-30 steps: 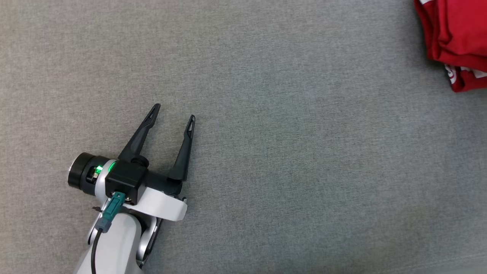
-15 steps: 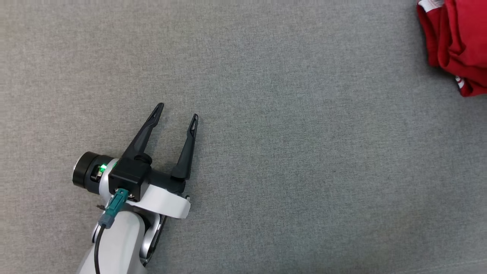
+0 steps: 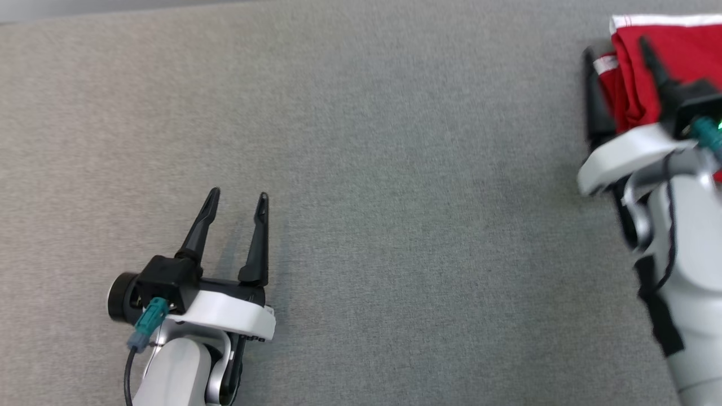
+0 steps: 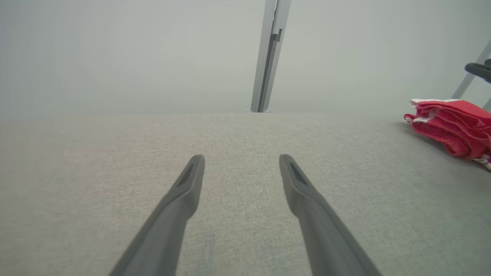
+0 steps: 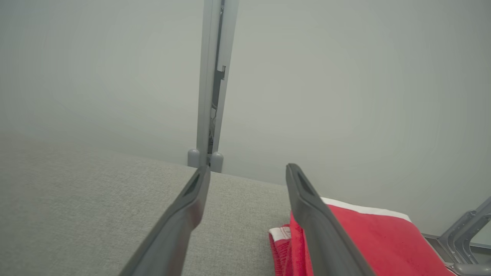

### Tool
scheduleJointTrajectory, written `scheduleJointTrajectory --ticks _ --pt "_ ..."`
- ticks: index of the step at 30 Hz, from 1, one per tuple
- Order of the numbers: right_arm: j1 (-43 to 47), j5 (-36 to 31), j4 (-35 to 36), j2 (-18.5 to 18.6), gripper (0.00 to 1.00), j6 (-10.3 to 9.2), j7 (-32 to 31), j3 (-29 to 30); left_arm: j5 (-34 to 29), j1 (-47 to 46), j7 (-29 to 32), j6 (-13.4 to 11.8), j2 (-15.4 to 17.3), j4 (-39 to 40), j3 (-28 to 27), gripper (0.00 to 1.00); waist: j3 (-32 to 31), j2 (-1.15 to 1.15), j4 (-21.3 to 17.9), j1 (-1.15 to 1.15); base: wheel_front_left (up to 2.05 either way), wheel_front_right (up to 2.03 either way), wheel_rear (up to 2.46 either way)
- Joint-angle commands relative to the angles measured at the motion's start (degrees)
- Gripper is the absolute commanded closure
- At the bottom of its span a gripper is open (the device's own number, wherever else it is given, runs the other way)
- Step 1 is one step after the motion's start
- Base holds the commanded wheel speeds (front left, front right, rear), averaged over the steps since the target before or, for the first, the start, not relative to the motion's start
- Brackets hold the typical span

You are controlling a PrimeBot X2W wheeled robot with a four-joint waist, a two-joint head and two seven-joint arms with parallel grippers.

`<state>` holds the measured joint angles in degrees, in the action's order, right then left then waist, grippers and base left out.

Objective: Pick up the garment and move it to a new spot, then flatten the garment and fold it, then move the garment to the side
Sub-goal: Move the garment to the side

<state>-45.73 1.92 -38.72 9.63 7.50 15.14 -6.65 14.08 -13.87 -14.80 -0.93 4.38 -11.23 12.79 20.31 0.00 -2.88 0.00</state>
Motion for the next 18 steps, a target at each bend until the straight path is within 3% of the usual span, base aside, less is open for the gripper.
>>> scheduleJointTrajectory --ticks 1,11,18 --pt "2.21 1.06 0.98 -0.45 0.0 -0.02 0.02 -0.84 0.8 0.7 -0.3 -0.52 -0.08 -0.06 -0.61 0.0 -2.57 0.0 1.37 0.0 0.0 0.0 0.0" --pt "19.15 10.98 14.52 -2.37 0.0 -0.02 0.02 -7.5 4.65 5.46 -0.34 -2.17 -1.14 2.03 -4.74 0.0 -10.61 0.0 5.22 0.0 0.0 0.0 0.0" --pt "32.51 12.42 23.71 -3.83 0.0 -0.02 0.02 -4.46 2.29 10.4 -0.35 -1.59 -1.33 4.05 -5.51 0.0 -15.49 0.0 7.06 0.0 0.0 0.0 0.0"
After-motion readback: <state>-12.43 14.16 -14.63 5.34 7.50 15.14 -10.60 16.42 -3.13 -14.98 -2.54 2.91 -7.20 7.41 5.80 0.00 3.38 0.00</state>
